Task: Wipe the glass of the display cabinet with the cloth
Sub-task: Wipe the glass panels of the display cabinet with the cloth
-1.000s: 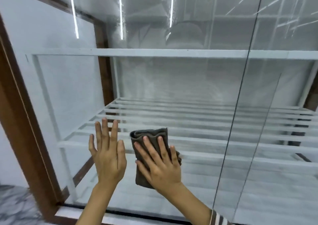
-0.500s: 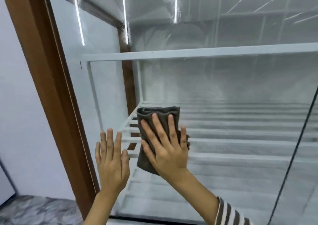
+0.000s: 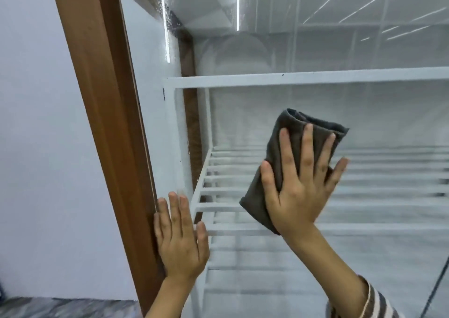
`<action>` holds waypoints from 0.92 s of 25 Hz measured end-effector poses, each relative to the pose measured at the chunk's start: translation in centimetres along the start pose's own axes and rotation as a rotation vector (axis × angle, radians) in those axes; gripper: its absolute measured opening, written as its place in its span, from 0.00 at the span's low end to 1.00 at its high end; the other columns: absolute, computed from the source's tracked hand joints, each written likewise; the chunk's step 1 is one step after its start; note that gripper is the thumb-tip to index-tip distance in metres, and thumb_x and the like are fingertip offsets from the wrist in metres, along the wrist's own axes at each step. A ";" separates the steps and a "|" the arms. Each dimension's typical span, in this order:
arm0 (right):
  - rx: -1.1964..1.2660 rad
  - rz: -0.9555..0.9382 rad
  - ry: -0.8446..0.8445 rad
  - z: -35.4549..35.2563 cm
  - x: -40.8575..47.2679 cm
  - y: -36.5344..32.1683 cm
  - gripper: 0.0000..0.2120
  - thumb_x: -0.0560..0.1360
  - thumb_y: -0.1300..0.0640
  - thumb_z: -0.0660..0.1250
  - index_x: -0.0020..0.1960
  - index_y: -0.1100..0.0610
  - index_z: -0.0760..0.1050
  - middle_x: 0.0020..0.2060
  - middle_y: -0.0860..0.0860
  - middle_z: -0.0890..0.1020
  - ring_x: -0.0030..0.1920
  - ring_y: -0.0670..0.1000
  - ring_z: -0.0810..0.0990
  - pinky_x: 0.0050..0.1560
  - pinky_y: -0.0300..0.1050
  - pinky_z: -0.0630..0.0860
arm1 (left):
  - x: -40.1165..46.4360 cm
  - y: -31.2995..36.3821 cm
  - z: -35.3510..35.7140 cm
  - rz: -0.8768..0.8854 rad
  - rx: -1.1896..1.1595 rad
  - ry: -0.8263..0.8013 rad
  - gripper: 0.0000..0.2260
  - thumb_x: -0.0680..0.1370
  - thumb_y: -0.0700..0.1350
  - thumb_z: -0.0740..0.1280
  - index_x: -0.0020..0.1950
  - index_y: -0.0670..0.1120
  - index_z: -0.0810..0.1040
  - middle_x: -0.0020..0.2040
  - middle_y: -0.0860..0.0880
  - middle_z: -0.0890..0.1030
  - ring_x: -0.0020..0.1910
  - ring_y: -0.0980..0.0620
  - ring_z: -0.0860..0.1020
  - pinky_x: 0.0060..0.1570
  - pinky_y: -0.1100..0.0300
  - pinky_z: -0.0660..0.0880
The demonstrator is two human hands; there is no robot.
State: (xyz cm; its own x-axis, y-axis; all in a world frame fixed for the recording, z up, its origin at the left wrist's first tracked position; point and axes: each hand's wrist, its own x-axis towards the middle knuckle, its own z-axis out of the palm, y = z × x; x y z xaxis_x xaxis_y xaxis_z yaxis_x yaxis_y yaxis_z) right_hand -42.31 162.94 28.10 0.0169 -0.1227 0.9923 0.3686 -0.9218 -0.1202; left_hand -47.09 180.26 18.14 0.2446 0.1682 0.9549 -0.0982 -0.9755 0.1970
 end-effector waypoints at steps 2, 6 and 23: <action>0.042 -0.130 -0.035 0.7 -1.0 -3.7 0.25 0.80 0.43 0.59 0.75 0.47 0.63 0.75 0.51 0.62 0.77 0.59 0.56 0.75 0.60 0.44 | 0.5 0.0 -0.3 0.007 -0.013 -0.023 0.24 0.83 0.50 0.46 0.78 0.45 0.48 0.79 0.50 0.47 0.78 0.48 0.48 0.76 0.53 0.46; -0.005 -0.382 -0.195 -0.6 -9.1 -3.8 0.27 0.79 0.42 0.60 0.76 0.44 0.60 0.77 0.48 0.60 0.78 0.54 0.55 0.75 0.58 0.40 | 0.3 -0.2 -3.0 0.076 -0.191 -0.101 0.23 0.82 0.46 0.49 0.78 0.45 0.50 0.79 0.50 0.48 0.78 0.46 0.50 0.76 0.53 0.48; -0.049 -0.684 -0.363 -1.4 -15.0 -4.7 0.27 0.80 0.44 0.58 0.77 0.45 0.58 0.79 0.48 0.54 0.79 0.54 0.50 0.76 0.58 0.37 | 0.4 -6.4 -4.2 0.090 -0.118 0.021 0.23 0.82 0.47 0.47 0.78 0.49 0.50 0.79 0.53 0.50 0.78 0.48 0.50 0.76 0.56 0.52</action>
State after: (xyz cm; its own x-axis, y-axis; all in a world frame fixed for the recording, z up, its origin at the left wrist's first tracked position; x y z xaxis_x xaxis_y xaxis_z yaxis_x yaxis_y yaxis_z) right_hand -45.59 168.56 13.76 0.1065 0.6001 0.7928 0.3651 -0.7652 0.5302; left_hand -50.44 187.20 18.23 0.2095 0.0851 0.9741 -0.2317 -0.9635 0.1340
